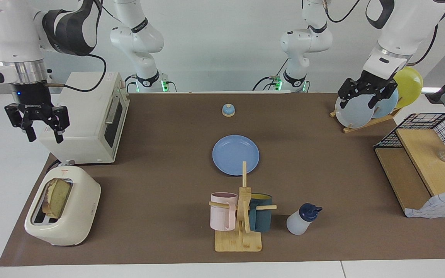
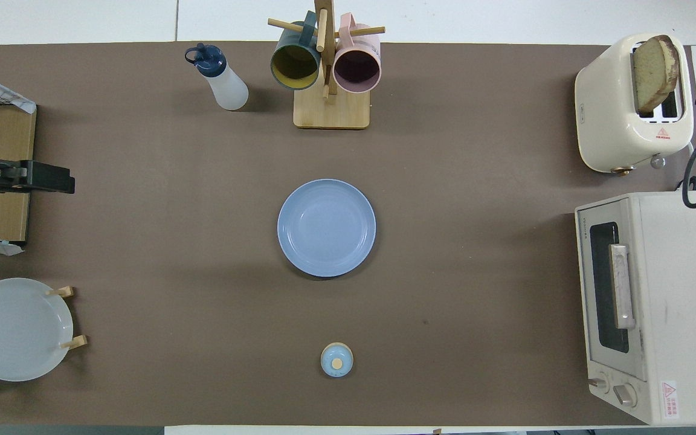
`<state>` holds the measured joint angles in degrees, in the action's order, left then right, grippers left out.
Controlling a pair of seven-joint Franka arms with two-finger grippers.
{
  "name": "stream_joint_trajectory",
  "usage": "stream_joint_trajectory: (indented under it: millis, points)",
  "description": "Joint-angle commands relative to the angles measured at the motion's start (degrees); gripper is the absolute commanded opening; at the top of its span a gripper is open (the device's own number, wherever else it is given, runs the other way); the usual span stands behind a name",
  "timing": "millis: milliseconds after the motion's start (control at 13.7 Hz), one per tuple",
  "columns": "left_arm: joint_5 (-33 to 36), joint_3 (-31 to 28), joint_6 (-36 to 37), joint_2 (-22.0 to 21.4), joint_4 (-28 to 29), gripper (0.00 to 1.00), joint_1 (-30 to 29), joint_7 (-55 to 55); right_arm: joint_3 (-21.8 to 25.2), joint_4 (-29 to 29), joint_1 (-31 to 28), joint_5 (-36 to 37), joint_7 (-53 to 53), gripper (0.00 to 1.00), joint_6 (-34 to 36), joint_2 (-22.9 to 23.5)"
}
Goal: Put bread on plate and add seasoning
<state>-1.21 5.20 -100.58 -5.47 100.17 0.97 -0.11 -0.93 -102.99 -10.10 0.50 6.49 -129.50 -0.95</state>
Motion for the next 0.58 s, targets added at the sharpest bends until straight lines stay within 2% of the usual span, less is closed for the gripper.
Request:
stream_joint_trajectory:
  millis: [0,73,219,365,439,512]
  points:
    - [-0.3,-0.3,-15.5,-6.2,13.9,1.00,3.7,-3.1,-0.4,0.6,-1.3,-0.4,5.7,0.90,-9.2,6.1]
    - [-0.3,-0.4,-20.7,-6.8,17.1,1.00,4.7,-3.6,-0.4,1.9,-1.3,-0.7,5.9,0.97,-11.3,8.7]
    - [-0.2,-0.3,-27.4,-6.4,21.2,1.00,6.8,-3.9,-0.4,3.8,-1.2,-0.8,4.8,0.97,-13.3,12.4]
    - [0.5,-0.3,-36.8,-5.2,25.5,1.00,8.9,-6.9,-0.4,3.8,-0.7,-0.7,3.1,0.97,-15.6,13.8]
    - [3.6,-0.3,-42.0,-3.8,28.2,1.00,10.4,-7.6,-0.4,4.1,-0.8,-0.7,3.2,0.97,-16.2,14.5]
    - [5.5,-0.3,-49.0,-0.5,30.2,1.00,11.0,-7.8,-0.4,4.2,-1.2,-0.3,3.3,0.97,-17.4,15.5]
